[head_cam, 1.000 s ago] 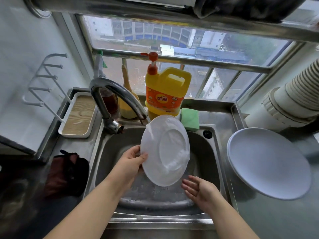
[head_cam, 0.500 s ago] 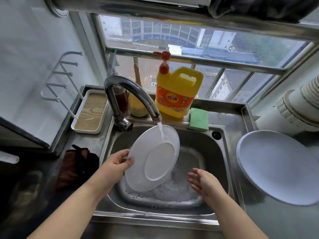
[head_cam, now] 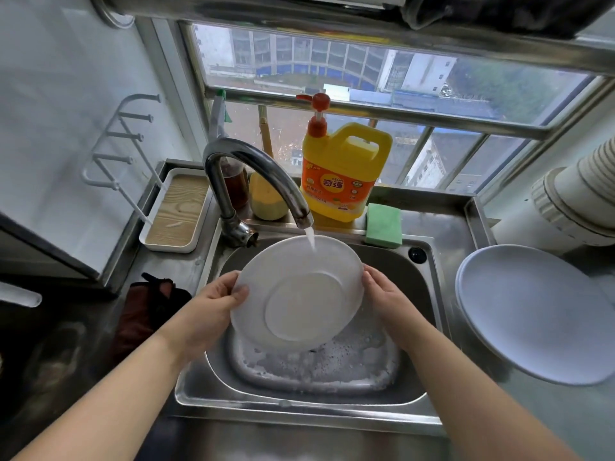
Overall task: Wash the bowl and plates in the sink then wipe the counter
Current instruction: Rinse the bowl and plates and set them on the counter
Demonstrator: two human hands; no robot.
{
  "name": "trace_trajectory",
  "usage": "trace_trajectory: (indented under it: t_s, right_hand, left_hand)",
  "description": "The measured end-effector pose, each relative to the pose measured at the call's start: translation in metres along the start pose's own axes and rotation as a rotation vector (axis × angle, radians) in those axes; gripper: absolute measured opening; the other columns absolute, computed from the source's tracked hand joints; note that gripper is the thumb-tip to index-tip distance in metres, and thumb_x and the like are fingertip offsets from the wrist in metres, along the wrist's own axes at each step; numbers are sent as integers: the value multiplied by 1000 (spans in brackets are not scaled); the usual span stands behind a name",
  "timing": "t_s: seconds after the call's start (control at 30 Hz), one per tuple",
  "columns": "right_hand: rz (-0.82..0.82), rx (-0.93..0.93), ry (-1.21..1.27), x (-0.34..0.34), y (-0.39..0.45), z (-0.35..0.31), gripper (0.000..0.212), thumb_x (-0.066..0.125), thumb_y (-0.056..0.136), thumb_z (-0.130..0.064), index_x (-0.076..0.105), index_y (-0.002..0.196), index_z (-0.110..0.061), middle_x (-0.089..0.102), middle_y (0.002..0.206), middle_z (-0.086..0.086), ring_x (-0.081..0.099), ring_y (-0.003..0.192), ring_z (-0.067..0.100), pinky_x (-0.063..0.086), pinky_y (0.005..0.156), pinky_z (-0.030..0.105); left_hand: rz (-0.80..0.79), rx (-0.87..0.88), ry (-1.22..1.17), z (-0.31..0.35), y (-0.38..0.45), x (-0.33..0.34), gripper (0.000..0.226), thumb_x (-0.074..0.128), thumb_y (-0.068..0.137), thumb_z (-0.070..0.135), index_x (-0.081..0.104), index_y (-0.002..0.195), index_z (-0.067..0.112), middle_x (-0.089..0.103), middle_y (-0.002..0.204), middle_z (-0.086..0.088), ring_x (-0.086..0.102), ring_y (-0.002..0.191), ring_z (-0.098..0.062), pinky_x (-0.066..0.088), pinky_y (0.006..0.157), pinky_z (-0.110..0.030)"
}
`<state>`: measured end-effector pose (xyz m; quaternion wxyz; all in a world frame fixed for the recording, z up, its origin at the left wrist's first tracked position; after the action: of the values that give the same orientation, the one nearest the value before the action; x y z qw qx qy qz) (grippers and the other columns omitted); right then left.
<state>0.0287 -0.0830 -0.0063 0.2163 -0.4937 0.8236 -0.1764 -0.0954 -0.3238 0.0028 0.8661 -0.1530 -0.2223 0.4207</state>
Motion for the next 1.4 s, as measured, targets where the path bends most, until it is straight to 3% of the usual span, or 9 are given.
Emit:
trace_trajectory:
  t_s: [0.13,0.23,0.47,0.67,0.8,0.9,1.1,1.27,1.4]
  right_hand:
    - [-16,-13,146,-2,0,-11,33,49,93,-39,61,105,-11,64,98,7,56,91,26,46,90,43]
    - [3,-6,204,-3,-4,-10,38,53,85,-41,61,97,-6,61,89,10,52,85,27,44,84,44]
    - [99,27,118,7,-5,-14,34,52,95,-37,61,94,-4,64,90,14,56,82,27,50,82,48]
    - [237,176,167,22,-2,-17,23,52,97,-25,62,95,-4,66,98,19,62,88,29,51,89,49]
    - [254,321,393,31,-11,-17,14,52,96,-13,58,89,-3,65,99,17,64,98,32,52,93,46]
    - [252,379,599,33,-19,-15,7,51,95,-6,54,92,0,62,98,16,63,94,28,54,83,37]
    - [220,360,930,31,-33,-6,20,46,95,4,50,114,4,60,101,20,61,90,28,51,82,40]
    - [152,319,1018,14,-49,11,21,44,94,5,56,111,0,66,107,22,65,97,31,58,70,37]
    - [111,276,1064,-2,-60,22,29,50,87,4,57,115,-1,72,96,18,72,81,25,60,60,30]
  left_hand:
    - [56,0,-58,2,13,5,23,43,97,5,61,110,8,69,95,-6,62,89,-19,46,88,-33]
    - [143,10,-31,-1,24,3,22,44,96,2,62,103,14,70,89,-2,61,88,-19,48,82,-31]
    - [302,-56,135,-15,34,-2,30,52,95,8,51,121,24,56,118,0,52,110,-19,40,100,-42]
    - [296,-263,146,-44,24,1,21,50,96,8,53,114,17,59,109,-4,57,88,-18,46,70,-30]
    - [371,-335,147,-55,18,4,22,51,94,8,52,115,11,56,87,-3,51,77,-15,42,66,-30]
    - [438,-366,125,-53,15,6,13,52,95,12,52,108,10,52,81,-4,47,67,-16,39,60,-28]
    - [325,-450,-261,-40,20,24,33,38,102,29,54,96,1,62,90,-18,61,79,-30,51,69,-39]
    - [190,-371,-210,-22,29,48,25,44,100,12,60,110,-4,67,98,-20,65,86,-27,58,70,-37]
    - [174,-368,-209,-17,36,58,23,43,99,6,59,112,-5,67,99,-21,65,88,-27,57,72,-37]
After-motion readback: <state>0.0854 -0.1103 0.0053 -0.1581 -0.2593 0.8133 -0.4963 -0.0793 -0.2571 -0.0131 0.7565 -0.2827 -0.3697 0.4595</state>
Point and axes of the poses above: each hand's wrist, its own y-axis towards the middle knuckle, its own x-axis out of the palm, z = x × y, the point moved 3 cm from there along y, towards the middle knuckle
